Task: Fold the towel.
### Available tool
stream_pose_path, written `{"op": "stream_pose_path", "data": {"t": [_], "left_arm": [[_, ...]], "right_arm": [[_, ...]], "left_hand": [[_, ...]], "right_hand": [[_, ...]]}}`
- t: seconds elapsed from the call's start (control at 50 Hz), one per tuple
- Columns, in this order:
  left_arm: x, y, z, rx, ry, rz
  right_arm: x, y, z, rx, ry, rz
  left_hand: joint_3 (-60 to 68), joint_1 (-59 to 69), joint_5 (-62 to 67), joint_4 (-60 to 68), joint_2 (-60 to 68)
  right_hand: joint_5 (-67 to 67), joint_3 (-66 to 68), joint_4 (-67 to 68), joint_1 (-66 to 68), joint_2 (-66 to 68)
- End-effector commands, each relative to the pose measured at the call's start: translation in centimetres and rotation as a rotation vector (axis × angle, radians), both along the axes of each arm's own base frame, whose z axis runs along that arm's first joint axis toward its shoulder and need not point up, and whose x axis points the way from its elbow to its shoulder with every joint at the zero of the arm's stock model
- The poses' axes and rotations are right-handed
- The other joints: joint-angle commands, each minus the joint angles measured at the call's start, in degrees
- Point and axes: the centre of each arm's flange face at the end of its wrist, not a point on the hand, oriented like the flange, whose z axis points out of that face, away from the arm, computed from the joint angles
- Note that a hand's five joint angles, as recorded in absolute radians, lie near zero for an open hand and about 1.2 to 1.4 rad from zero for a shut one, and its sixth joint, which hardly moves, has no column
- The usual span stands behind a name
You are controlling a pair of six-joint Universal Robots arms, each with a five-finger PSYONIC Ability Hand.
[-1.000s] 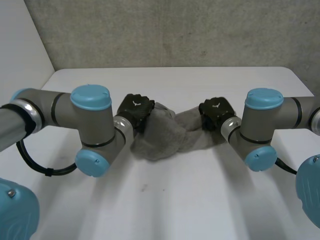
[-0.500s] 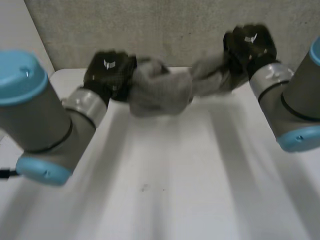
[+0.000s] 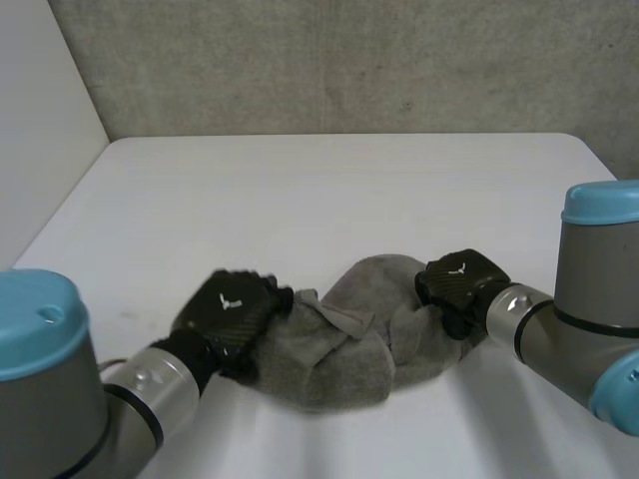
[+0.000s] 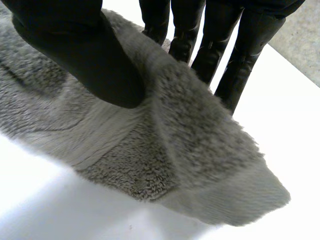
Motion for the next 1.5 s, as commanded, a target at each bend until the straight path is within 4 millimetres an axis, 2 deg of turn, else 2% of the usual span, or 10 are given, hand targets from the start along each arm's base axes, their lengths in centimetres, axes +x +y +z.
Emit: {"op": "stream_pose_path", "data": {"t": [0.02,0.14,0.5,0.76,0.92,0.96,1.06,1.14,1.3,1.5], "left_arm": [[0.2,-1.4,4.0,-0.125,0.084,0.03],[-1.0,-2.6,4.9,-0.153,0.106,0.018],[-5.7,-2.1,-1.4,0.023,-0.021,-0.104],[-5.3,-3.5,-1.6,-0.029,-0.126,-0.03],[-5.8,-7.3,3.2,-0.302,-0.139,0.064],[-5.9,-10.1,8.0,-0.459,-0.04,0.135],[-4.8,-12.2,14.7,-0.631,0.096,0.224],[-4.1,-12.5,15.5,-0.628,0.126,0.242],[-1.1,-10.7,9.6,-0.422,0.056,0.259],[2.4,-4.5,-2.4,-0.055,-0.163,0.172]], "right_arm": [[-1.6,0.4,-1.0,0.021,0.008,-0.046],[-2.8,0.3,-1.0,-0.008,0.003,-0.088],[-4.4,-0.4,-0.2,-0.081,-0.026,-0.141],[-3.5,-2.5,-1.8,-0.107,-0.024,-0.125],[-2.2,-7.8,3.4,-0.38,-0.112,-0.148],[-1.7,-10.2,7.9,-0.567,-0.179,-0.19],[-0.8,-11.2,13.9,-0.806,-0.325,-0.267],[-1.1,-10.7,16.3,-0.875,-0.391,-0.29],[-1.3,-9.0,12.7,-0.692,-0.284,-0.261],[-2.6,-4.7,2.3,-0.137,0.12,-0.154]], "left_hand": [[2.67,2.58,3.2,3.23,3.14],[3.01,2.91,3.53,3.56,3.47],[4.02,3.92,4.54,4.57,4.48],[51.94,51.84,52.46,52.49,52.4],[51.94,51.84,52.46,52.49,52.4],[51.94,51.84,52.46,52.49,52.4],[51.94,51.84,52.46,52.49,52.4],[51.94,51.84,52.46,52.49,52.4],[51.94,51.84,52.46,52.49,52.4],[48.46,48.37,48.99,49.02,48.93]], "right_hand": [[-15.29,-14.96,-15.43,-24.43,-14.96],[-50.46,-50.14,-50.61,-59.6,-50.14],[-49.51,-49.19,-49.66,-58.65,-49.19],[16.03,16.35,15.88,6.89,16.35],[16.03,16.35,15.88,6.89,16.36],[16.03,16.35,15.88,6.89,16.36],[16.03,16.35,15.88,6.89,16.36],[16.03,16.35,15.88,6.89,16.36],[16.03,16.35,15.88,6.89,16.36],[16.03,16.35,15.88,6.89,16.36]]}}
